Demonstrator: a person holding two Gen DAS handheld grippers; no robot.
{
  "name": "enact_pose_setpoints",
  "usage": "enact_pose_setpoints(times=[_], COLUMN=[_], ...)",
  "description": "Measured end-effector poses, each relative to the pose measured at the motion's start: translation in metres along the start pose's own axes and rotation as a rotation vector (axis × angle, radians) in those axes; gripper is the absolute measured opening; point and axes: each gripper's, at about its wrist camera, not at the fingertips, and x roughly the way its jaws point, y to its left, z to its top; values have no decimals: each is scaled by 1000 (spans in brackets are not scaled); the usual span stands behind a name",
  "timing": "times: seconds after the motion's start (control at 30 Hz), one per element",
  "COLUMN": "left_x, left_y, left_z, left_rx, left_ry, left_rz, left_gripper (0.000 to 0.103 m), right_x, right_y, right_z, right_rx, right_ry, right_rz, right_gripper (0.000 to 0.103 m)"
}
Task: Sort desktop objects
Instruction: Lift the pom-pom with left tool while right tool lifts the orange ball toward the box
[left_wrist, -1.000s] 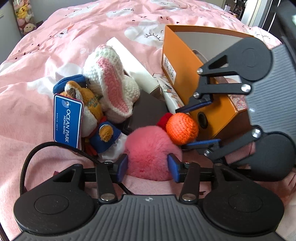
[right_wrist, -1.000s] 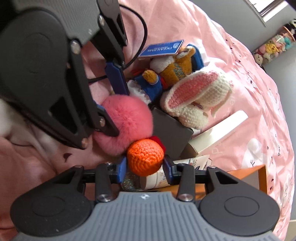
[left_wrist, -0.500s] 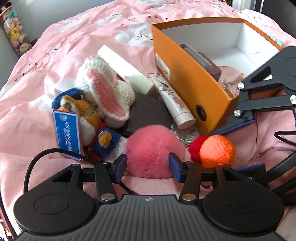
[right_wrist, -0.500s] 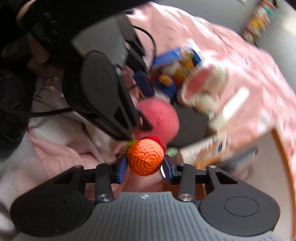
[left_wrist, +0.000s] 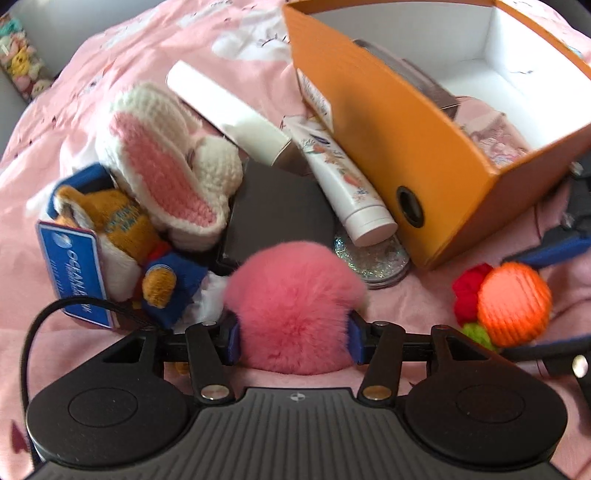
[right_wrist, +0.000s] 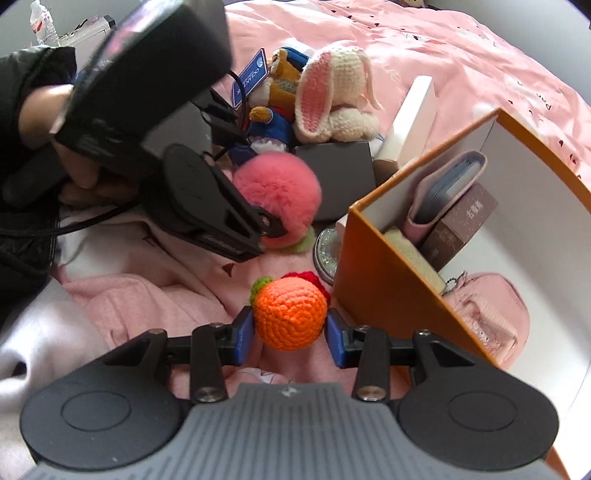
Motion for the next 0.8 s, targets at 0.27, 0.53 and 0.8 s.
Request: enact_pose_setpoints(times=[0.27, 0.53, 0.8], left_x=[-4, -41, -85], left_y=[8, 14, 18], left_z=[-2, -10, 2], left_rx=[-79, -140, -166], left_ry=[-7, -61, -166], left_rz=[-40, -131, -219], left_gripper=[53, 51, 51], right_x=[-3, -33, -70], right_y=[-9, -23, -54], right_z=[-8, -18, -31], right_rx=[89, 161, 295], right_ry=[-29, -112, -222], right_rz=[40, 57, 96], right_gripper=[44, 44, 44])
